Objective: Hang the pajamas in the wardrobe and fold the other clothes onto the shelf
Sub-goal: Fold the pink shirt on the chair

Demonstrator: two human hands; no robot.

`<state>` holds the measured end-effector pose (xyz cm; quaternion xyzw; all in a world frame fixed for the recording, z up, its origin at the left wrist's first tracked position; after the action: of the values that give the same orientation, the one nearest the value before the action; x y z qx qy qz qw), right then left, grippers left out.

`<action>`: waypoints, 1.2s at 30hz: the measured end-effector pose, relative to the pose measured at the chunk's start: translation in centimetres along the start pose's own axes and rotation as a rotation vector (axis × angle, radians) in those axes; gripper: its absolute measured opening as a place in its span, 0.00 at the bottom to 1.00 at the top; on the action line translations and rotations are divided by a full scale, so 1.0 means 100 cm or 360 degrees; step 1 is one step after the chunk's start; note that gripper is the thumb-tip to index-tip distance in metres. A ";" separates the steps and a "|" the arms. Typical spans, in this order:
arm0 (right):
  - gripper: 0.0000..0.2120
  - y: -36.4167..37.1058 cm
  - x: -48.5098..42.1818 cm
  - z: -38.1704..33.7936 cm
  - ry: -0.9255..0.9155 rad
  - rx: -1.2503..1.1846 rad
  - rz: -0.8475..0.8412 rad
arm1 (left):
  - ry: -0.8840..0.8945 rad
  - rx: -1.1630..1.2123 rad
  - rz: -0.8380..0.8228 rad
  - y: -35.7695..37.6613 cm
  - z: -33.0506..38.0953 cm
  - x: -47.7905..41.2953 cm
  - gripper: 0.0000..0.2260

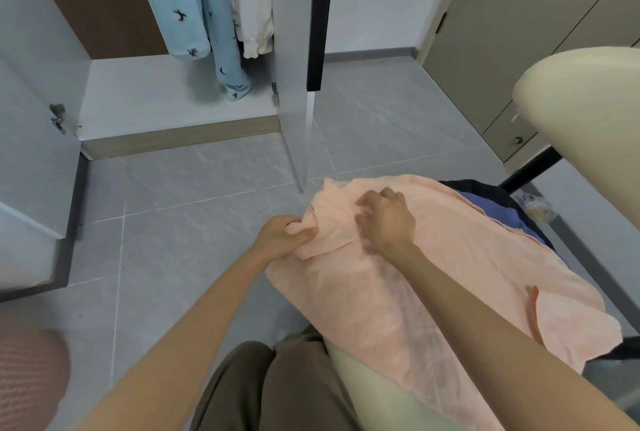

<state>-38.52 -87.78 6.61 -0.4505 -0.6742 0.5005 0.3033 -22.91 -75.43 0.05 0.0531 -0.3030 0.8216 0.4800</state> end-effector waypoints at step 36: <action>0.15 -0.138 0.092 0.135 -0.0363 0.0727 0.0153 | 0.0916 -0.0660 -0.0442 0.198 0.144 0.192 0.30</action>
<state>-58.09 -86.14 15.02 -0.3426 -0.5513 0.7012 0.2950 -52.29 -75.86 10.14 -0.2374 -0.3055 0.6513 0.6527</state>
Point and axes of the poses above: each hand's wrist, its own x-axis away from the middle knuckle, its own y-axis out of the palm, z = x × y, the point moved 10 cm from there along -x, towards the middle knuckle, and after that the axes turned 8 degrees about z, right-handed, at the moved point
